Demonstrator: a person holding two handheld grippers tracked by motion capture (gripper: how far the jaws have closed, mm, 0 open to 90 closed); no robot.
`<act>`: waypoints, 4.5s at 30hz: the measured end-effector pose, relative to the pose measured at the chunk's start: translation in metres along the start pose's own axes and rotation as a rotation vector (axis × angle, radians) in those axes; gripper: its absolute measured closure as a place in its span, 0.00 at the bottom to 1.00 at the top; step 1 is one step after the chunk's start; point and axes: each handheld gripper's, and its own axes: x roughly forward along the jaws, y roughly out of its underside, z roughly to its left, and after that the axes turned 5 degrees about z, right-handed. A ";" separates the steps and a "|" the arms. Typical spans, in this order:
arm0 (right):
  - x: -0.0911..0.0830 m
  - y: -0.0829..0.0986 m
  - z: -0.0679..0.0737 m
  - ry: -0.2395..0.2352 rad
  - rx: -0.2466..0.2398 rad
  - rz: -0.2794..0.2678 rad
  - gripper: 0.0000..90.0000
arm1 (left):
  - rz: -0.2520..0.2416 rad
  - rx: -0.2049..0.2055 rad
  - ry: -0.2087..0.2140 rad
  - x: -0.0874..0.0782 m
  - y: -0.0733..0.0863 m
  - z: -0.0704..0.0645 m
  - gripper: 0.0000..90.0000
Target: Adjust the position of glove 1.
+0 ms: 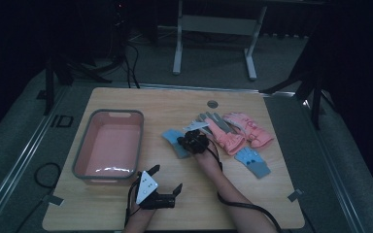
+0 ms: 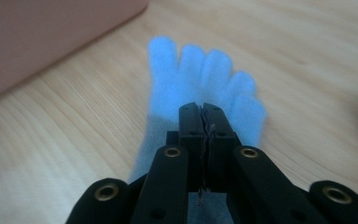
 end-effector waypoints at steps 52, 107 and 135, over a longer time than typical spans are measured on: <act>-0.110 0.104 0.039 0.233 0.229 -0.039 0.79 | 0.001 0.004 -0.009 0.001 0.000 -0.001 0.00; -0.197 0.155 -0.065 0.364 0.389 -0.095 0.97 | -0.010 0.007 -0.012 0.000 0.001 -0.002 0.00; -0.153 0.186 -0.028 0.496 0.584 -0.051 0.95 | -0.003 0.018 -0.012 0.001 0.000 -0.003 0.00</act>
